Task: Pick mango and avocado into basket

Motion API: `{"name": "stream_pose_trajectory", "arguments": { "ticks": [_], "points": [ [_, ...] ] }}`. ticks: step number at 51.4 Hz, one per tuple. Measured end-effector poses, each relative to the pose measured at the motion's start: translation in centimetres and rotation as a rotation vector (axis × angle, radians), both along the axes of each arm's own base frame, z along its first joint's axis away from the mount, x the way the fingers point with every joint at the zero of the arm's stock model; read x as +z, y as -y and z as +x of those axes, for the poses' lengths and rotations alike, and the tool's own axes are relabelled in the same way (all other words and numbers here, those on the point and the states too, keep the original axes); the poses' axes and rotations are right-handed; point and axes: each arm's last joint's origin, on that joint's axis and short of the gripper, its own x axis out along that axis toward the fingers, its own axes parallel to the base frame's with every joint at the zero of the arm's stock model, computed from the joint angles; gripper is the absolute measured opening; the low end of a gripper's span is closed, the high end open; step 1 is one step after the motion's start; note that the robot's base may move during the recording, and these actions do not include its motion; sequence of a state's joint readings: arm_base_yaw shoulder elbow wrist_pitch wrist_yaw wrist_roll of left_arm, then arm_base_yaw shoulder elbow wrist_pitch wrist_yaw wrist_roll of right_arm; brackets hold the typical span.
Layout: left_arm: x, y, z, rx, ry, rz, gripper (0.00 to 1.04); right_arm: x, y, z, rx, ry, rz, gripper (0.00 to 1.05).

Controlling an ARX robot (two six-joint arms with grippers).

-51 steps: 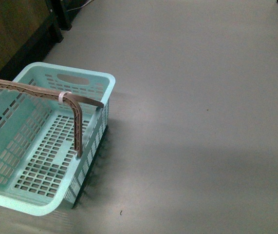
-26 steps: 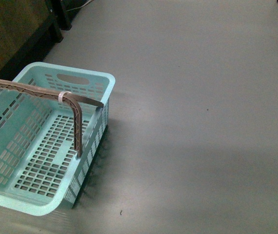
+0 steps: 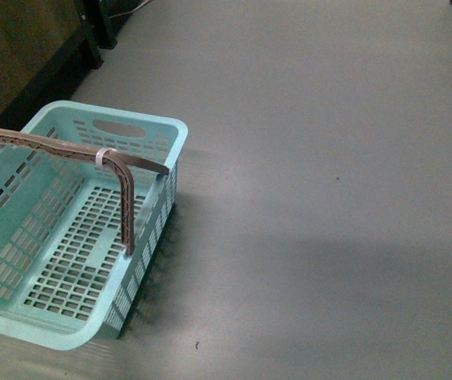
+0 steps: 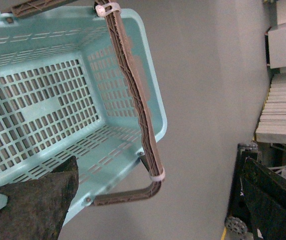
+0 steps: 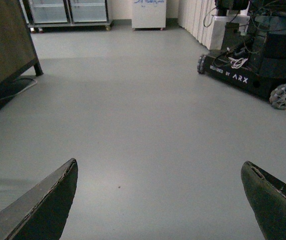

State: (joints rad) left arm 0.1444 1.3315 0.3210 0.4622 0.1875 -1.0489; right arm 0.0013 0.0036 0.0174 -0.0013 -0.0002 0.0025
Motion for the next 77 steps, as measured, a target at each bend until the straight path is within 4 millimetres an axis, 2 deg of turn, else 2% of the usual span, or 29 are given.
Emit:
{"name": "stream_pose_trajectory", "arguments": {
  "ticks": [9, 13, 20, 30, 43, 51, 57, 67, 70, 77],
  "points": [
    [-3.0, 0.9, 4.6, -0.004, -0.072, -0.027, 0.97, 0.0, 0.0, 0.0, 0.000, 0.000, 0.000, 0.96],
    [-5.2, 1.6, 6.8, 0.003, -0.130, -0.049, 0.97, 0.0, 0.0, 0.0, 0.000, 0.000, 0.000, 0.96],
    [-7.4, 2.5, 9.6, 0.022, -0.159, -0.083, 0.97, 0.0, 0.0, 0.0, 0.000, 0.000, 0.000, 0.96],
    [-8.5, 3.4, 13.4, 0.037, -0.122, -0.124, 0.97, 0.0, 0.0, 0.0, 0.000, 0.000, 0.000, 0.96],
    [-9.7, 4.8, 16.6, 0.020, -0.104, -0.112, 0.97, 0.0, 0.0, 0.0, 0.000, 0.000, 0.000, 0.96],
    [-10.8, 5.7, 17.8, 0.022, -0.109, -0.096, 0.97, 0.0, 0.0, 0.0, 0.000, 0.000, 0.000, 0.96],
    [-10.8, 6.4, 18.7, 0.009, -0.074, -0.097, 0.73, 0.0, 0.0, 0.0, 0.000, 0.000, 0.000, 0.96],
    [-10.9, 6.5, 18.6, 0.047, -0.083, -0.157, 0.33, 0.0, 0.0, 0.0, 0.000, 0.000, 0.000, 0.96],
    [-10.9, 6.5, 18.4, 0.050, -0.090, -0.173, 0.29, 0.0, 0.0, 0.0, 0.000, 0.000, 0.000, 0.96],
    [-10.2, 6.3, 17.0, 0.053, -0.102, -0.172, 0.29, 0.0, 0.0, 0.0, 0.000, 0.000, 0.000, 0.96]
  ]
}}
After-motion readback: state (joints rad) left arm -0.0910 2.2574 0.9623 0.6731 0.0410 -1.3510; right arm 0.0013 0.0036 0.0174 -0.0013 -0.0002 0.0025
